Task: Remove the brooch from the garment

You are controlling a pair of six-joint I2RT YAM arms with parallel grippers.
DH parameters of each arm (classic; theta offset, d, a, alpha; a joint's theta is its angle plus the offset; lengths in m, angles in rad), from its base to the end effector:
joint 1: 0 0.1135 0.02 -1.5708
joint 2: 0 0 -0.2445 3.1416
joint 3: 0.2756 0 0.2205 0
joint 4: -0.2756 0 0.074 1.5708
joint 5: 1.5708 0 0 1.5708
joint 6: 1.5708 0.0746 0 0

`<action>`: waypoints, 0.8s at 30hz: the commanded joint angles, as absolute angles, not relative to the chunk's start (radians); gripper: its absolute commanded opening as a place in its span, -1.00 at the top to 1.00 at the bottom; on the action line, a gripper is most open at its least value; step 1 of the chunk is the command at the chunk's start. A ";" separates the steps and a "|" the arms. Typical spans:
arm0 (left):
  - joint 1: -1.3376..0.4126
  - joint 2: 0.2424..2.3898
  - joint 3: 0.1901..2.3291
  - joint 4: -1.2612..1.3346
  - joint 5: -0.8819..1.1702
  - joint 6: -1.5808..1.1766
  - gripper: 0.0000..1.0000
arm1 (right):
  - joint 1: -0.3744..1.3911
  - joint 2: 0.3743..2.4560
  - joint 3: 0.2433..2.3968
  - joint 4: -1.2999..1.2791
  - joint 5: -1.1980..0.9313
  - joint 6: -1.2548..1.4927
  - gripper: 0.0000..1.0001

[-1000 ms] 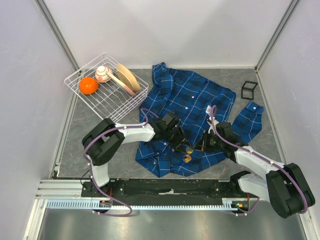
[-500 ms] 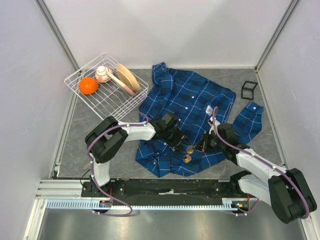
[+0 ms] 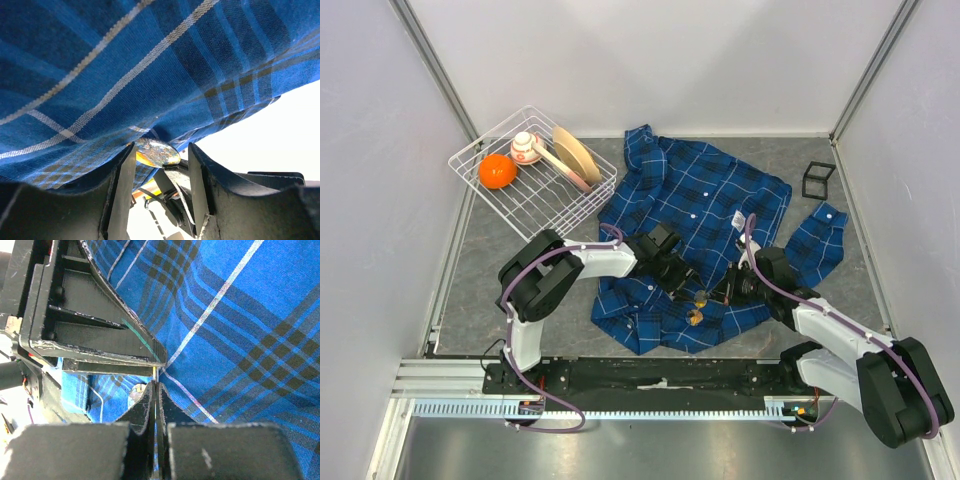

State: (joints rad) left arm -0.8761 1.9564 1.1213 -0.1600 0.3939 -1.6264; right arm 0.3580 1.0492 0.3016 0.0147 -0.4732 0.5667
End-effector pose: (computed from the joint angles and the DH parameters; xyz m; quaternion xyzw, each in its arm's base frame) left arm 0.2191 -0.3077 0.1032 0.2929 -0.8953 0.3233 0.0907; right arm 0.1744 0.1015 0.1313 -0.0023 0.8932 0.3680 0.2584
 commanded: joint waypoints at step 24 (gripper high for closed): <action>-0.873 1.928 1.206 -0.272 0.264 -1.456 0.85 | 0.354 0.976 0.420 -0.126 -0.376 0.624 -0.07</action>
